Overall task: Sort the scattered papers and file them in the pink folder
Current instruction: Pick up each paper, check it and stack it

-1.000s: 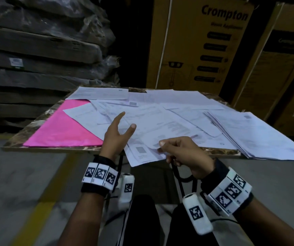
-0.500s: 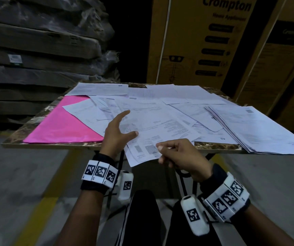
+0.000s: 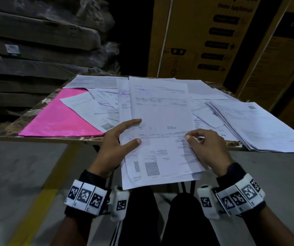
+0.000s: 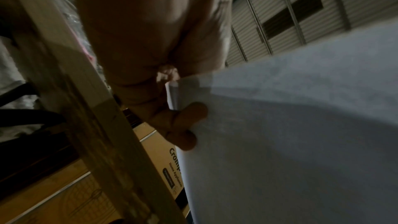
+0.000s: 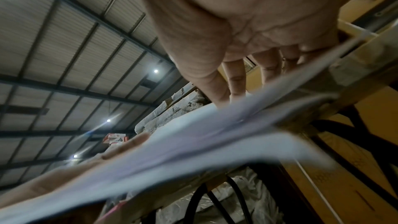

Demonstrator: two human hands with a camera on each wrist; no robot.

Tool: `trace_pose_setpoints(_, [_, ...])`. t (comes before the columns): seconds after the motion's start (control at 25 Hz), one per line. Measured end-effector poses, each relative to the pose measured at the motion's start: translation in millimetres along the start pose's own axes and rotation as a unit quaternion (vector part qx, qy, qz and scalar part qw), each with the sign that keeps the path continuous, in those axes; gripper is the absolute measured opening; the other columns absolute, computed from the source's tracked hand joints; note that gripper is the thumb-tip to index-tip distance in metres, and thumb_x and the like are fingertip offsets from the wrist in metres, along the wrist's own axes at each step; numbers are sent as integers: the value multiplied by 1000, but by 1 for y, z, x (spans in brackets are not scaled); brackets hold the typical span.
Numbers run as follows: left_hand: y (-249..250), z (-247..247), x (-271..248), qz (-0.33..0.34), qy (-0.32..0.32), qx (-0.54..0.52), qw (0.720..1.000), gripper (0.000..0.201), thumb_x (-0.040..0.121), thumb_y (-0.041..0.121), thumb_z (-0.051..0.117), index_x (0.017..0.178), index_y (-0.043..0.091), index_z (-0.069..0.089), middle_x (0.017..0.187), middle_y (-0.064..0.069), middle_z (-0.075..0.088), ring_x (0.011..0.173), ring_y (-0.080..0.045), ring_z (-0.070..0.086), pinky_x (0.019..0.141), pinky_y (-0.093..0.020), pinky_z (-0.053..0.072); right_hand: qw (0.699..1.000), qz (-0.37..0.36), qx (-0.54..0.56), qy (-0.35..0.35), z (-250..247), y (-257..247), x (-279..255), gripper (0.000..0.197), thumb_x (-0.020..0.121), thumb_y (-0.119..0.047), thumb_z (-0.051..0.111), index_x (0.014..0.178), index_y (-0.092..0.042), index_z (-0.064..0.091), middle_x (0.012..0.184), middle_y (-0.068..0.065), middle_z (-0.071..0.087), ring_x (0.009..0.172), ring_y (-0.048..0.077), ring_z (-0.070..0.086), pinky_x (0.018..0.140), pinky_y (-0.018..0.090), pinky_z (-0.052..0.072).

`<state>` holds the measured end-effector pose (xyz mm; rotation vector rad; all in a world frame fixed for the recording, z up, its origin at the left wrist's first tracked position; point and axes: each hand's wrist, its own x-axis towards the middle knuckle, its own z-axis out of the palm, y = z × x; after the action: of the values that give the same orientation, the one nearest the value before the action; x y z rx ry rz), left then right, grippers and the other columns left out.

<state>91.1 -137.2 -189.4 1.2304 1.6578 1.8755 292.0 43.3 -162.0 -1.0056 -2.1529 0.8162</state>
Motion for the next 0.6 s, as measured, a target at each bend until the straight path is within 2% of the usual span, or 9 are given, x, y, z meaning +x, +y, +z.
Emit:
trace_pose_setpoints(0.08, [-1, -1, -5, -5, -2, -23, 1000, 48, 88, -1, 71, 129, 21, 65, 130, 7, 65, 124, -13, 60, 101, -45, 53, 999, -6, 52, -2, -1, 4, -1, 7, 91, -27, 68, 88, -25, 74, 78, -16, 67, 75, 4, 59, 66, 19, 43])
trace_pose_setpoints(0.16, [-1, -4, -5, -9, -2, -40, 999, 48, 88, -2, 69, 131, 19, 63, 131, 3, 65, 124, -17, 61, 100, -44, 53, 996, -12, 86, 7, -3, 8, 0, 7, 91, -25, 68, 85, -26, 72, 79, -13, 70, 72, 4, 61, 63, 19, 44])
trace_pose_setpoints(0.28, [4, -8, -2, -5, -4, -71, 997, 50, 89, -5, 66, 133, 17, 61, 132, 1, 65, 123, -19, 62, 96, -37, 55, 986, -6, 165, -19, -6, 11, 4, 3, 91, -24, 70, 92, -24, 73, 94, -10, 73, 86, 12, 63, 75, 29, 47])
trace_pose_setpoints(0.4, [11, -10, 8, -17, -29, -69, 997, 50, 92, -3, 64, 135, 22, 60, 136, 6, 62, 126, -14, 58, 98, -35, 54, 955, 16, 287, -70, -12, 10, 13, 15, 90, -13, 70, 104, -18, 73, 112, -4, 73, 112, 18, 65, 95, 38, 53])
trace_pose_setpoints(0.52, [12, -10, 28, -62, -73, 38, 995, 47, 93, 10, 68, 132, 34, 61, 136, 16, 60, 128, -2, 52, 109, -36, 46, 964, -28, 233, -124, -12, 5, 22, 25, 90, -6, 70, 110, -19, 72, 119, -5, 71, 116, 11, 63, 103, 43, 51])
trace_pose_setpoints(0.6, [17, -6, 43, -66, -78, 108, 989, 45, 91, 18, 72, 131, 37, 61, 134, 19, 58, 130, -3, 50, 111, -35, 43, 977, -64, 160, -124, -12, -5, 29, 30, 89, -1, 68, 110, -22, 72, 118, -9, 70, 114, 6, 62, 105, 40, 49])
